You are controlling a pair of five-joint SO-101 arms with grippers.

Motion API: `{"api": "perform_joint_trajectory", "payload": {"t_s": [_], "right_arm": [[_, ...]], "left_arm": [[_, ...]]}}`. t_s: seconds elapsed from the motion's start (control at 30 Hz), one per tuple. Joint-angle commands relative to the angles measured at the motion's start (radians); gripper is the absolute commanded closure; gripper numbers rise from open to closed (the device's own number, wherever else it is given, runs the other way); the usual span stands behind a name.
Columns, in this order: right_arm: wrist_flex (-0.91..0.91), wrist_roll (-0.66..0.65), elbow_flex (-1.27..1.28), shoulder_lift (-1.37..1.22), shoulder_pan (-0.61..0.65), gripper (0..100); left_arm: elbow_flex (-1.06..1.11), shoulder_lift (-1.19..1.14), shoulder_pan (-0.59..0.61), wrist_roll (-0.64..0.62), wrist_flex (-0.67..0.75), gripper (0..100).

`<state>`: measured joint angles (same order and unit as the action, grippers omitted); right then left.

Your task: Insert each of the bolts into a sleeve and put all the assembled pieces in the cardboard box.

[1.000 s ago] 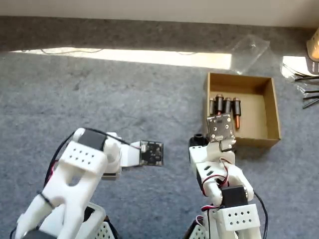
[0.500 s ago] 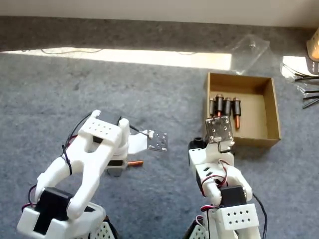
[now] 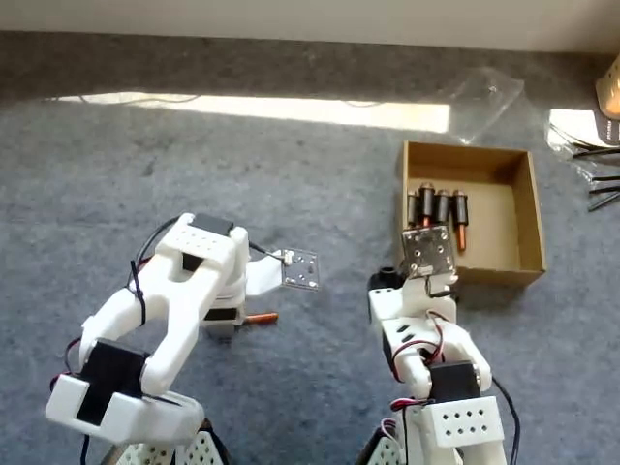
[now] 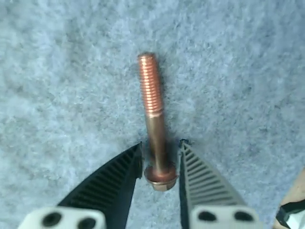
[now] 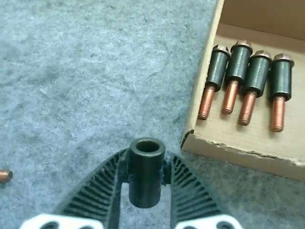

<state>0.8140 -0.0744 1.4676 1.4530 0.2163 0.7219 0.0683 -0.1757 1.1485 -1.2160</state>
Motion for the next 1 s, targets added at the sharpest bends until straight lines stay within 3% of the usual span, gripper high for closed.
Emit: {"api": "perform_joint_trajectory", "payload": {"t_s": [0.0,0.27,0.7,0.97], "right_arm": [[-0.038,0.003,-0.015,0.015,-0.007,99.5],[-0.038,0.003,-0.013,0.015,-0.007,99.5],[-0.038,0.003,-0.012,0.015,-0.007,99.5],[-0.038,0.003,-0.012,0.015,-0.007,99.5]], "left_arm": [[-0.042,-0.013,0.013,-0.002,0.008,95],[-0.041,-0.033,0.021,-0.002,0.152,96],[-0.053,-0.025,0.021,-0.011,0.155,96],[-0.295,-0.027,0.041,-0.003,-0.069,96]]}}
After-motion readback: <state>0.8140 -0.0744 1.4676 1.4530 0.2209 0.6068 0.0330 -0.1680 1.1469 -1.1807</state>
